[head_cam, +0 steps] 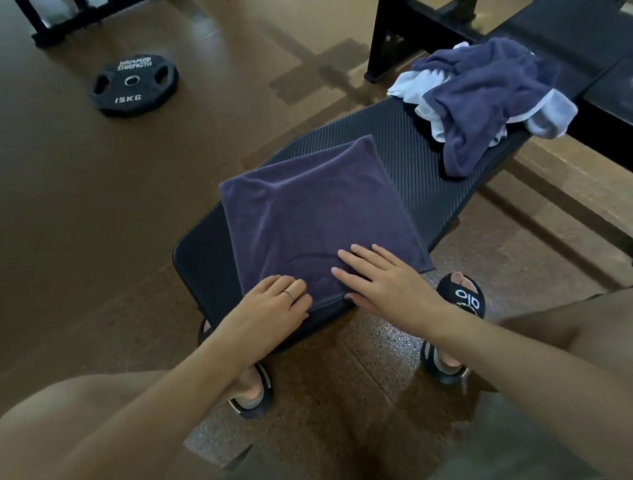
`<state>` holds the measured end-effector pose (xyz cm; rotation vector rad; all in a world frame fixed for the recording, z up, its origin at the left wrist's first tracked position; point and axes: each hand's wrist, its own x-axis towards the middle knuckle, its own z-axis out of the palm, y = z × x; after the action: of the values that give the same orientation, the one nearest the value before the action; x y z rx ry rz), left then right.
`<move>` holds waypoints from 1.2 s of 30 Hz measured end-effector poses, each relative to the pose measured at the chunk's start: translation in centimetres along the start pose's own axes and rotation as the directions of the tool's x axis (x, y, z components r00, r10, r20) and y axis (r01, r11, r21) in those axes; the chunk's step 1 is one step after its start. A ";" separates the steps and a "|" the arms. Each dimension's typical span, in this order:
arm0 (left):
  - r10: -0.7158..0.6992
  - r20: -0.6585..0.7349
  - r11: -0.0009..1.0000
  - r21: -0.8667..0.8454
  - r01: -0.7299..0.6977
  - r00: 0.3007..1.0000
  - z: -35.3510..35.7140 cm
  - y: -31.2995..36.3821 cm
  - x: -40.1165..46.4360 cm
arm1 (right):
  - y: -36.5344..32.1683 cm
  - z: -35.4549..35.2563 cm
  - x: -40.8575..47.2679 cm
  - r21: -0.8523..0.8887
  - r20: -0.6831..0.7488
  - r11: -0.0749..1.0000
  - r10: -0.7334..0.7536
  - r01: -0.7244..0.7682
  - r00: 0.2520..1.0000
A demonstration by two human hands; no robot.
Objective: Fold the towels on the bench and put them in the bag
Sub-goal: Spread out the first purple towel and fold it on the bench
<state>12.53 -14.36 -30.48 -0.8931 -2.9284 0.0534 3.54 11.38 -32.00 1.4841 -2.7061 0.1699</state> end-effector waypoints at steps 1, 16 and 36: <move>-0.011 0.006 1.000 0.001 0.011 1.000 0.0 0.1 0.0 | 0.2 0.0 -0.1 -0.023 -0.023 0.999 -0.044 0.043 0.999; -0.044 0.038 0.997 -0.066 0.047 0.998 -1.7 0.2 0.6 | 1.7 -1.0 -1.2 -0.166 0.000 0.947 -0.279 0.276 0.960; -0.020 0.260 0.987 -0.149 0.061 0.965 -3.1 -0.8 0.2 | 2.6 -0.7 -2.5 -0.134 0.099 0.964 -0.217 0.229 0.971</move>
<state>12.19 -14.88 -27.36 -0.9091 -3.2303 -0.0693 2.67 14.91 -31.74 1.7714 -2.5211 -0.0978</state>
